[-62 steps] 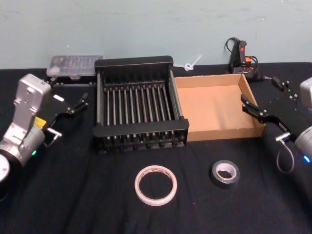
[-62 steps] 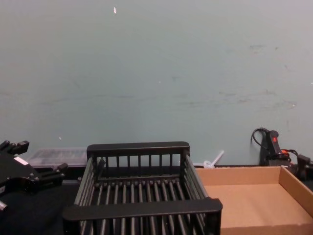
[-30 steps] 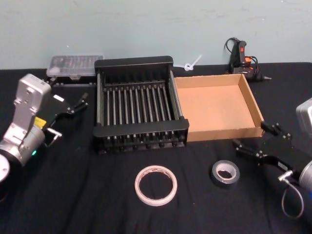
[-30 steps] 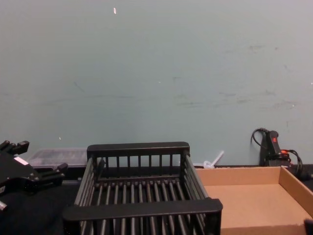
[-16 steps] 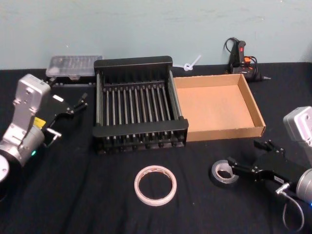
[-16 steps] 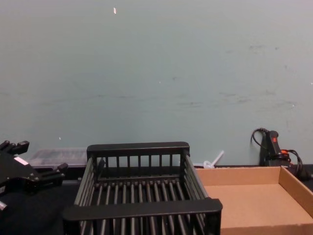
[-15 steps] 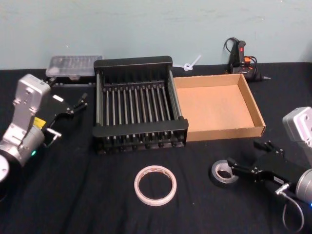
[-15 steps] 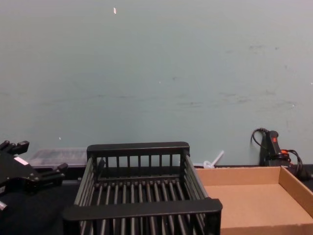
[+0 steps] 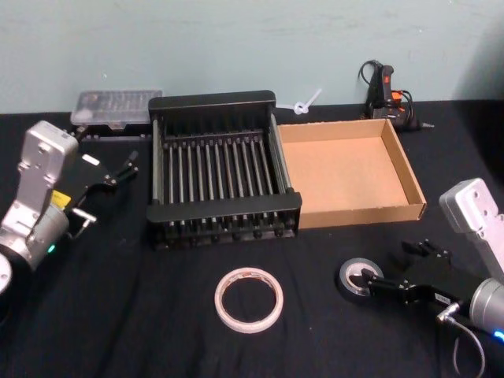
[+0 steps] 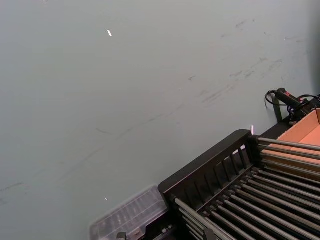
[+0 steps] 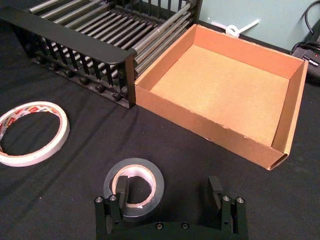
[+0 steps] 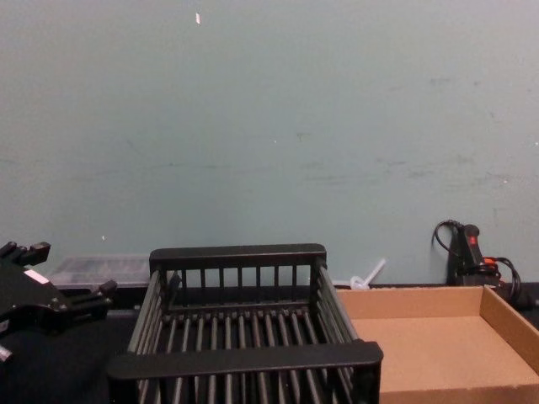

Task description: Pick up the white tape and place it into the black box , Pick up the silver tape and place it into the brown box.

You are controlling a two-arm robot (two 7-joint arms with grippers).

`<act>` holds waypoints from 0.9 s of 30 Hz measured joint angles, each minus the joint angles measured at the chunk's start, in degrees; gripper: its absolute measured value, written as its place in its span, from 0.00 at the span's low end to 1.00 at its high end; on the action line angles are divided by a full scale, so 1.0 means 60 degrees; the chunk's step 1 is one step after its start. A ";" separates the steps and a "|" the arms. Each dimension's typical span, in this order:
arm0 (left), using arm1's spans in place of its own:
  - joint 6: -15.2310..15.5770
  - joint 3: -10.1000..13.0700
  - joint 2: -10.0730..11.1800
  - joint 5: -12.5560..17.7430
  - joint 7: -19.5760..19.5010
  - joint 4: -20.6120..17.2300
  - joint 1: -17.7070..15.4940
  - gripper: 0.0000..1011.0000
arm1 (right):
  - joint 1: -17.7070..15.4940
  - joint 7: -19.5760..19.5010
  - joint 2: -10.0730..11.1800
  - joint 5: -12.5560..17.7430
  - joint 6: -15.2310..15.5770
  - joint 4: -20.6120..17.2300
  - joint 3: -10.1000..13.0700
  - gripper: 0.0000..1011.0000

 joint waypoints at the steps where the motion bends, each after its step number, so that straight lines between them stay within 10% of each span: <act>1: 0.0000 0.0000 0.0000 0.0000 0.0000 0.0000 -0.0001 0.99 | 0.0015 0.0012 -0.0016 -0.0018 0.0025 0.0015 0.0000 0.99; 27: 0.0000 0.0000 0.0000 0.0000 0.0000 0.0000 0.0000 0.99 | 0.0738 0.0561 -0.0679 -0.0625 0.0485 0.0786 -0.0147 0.99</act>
